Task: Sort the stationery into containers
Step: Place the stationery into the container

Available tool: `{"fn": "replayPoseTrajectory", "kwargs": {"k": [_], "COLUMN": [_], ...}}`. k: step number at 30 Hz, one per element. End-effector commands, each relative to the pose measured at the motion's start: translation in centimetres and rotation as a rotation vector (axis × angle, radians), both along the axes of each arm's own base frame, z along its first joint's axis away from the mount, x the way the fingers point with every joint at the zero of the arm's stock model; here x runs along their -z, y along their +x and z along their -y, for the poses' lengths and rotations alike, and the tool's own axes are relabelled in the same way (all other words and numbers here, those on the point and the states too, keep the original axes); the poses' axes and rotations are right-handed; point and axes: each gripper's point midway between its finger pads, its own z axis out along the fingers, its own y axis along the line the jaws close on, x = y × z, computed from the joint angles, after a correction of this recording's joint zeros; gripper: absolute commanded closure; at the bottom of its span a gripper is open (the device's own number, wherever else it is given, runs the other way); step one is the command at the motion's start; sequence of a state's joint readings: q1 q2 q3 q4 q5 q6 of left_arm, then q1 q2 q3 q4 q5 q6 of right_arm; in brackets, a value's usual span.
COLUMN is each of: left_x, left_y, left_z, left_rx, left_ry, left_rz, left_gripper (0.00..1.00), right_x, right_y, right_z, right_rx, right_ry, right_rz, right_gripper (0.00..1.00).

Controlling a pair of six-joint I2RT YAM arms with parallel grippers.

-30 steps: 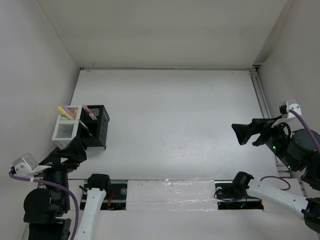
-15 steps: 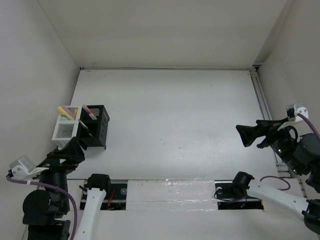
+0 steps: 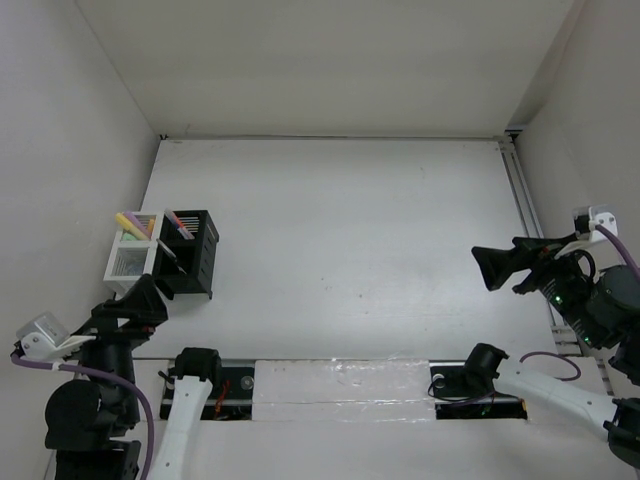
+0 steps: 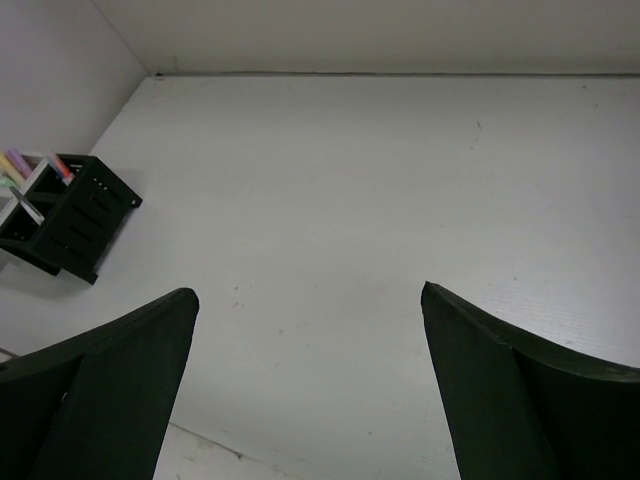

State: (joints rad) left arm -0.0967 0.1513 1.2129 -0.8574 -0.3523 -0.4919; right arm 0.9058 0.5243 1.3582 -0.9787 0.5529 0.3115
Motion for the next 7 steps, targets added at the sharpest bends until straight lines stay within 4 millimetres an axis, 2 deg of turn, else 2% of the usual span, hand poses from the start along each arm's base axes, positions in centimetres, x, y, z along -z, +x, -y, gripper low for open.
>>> {"fn": "replayPoseTrajectory", "kwargs": {"k": [1,7], "left_x": [-1.32,-1.32], "left_y": [-0.02,-0.02], "left_z": [-0.34,-0.34], "left_rx": [-0.019,-0.019], "left_ry": [-0.009,-0.009], "left_rz": [0.029,0.029], "left_gripper": [0.00,0.00], "right_x": [-0.97,-1.18], "right_y": [0.55,0.65], "right_z": [-0.35,-0.25], "right_rx": [0.009,0.019], "right_ry": [0.017,0.023], "right_rz": [0.028,0.034], "right_gripper": [0.01,0.01]}}
